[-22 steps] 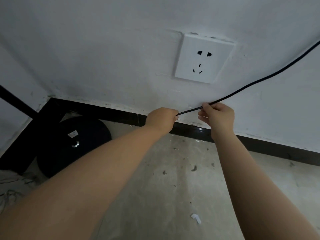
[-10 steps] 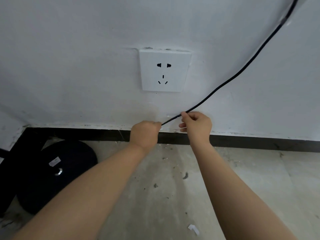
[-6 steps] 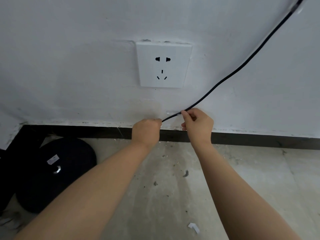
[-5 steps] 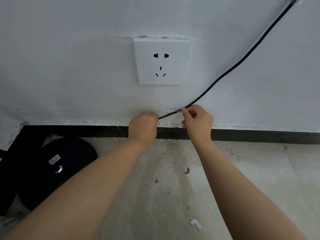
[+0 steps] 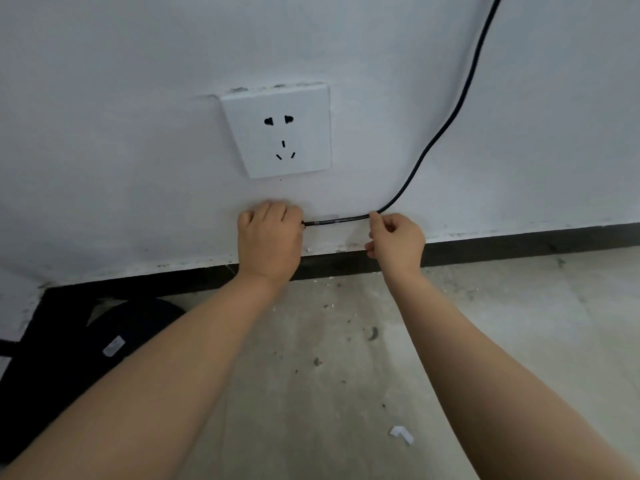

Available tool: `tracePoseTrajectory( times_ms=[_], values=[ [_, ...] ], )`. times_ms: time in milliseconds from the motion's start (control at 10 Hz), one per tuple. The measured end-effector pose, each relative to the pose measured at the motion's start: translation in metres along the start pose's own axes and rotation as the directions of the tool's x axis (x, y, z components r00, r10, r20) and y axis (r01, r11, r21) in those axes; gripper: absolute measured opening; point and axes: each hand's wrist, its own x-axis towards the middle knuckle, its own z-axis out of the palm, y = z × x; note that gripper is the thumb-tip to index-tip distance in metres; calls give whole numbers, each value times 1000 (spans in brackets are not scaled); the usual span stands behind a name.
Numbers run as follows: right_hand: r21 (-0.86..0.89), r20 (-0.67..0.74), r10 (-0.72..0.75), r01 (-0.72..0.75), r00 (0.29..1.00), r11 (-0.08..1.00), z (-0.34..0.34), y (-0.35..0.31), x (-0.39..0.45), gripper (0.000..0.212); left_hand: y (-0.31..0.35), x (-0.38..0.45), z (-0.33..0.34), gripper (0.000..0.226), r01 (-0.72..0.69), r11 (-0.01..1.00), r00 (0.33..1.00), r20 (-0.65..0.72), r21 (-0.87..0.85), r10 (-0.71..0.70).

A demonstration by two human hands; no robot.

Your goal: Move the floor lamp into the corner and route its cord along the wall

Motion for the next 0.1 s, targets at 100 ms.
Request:
tracePoseTrajectory(
  times_ms=[100],
  values=[
    [53, 37, 45, -47, 998, 997, -6, 2, 2, 24, 0, -6, -6, 19, -29, 999, 995, -94, -31, 26]
  ],
)
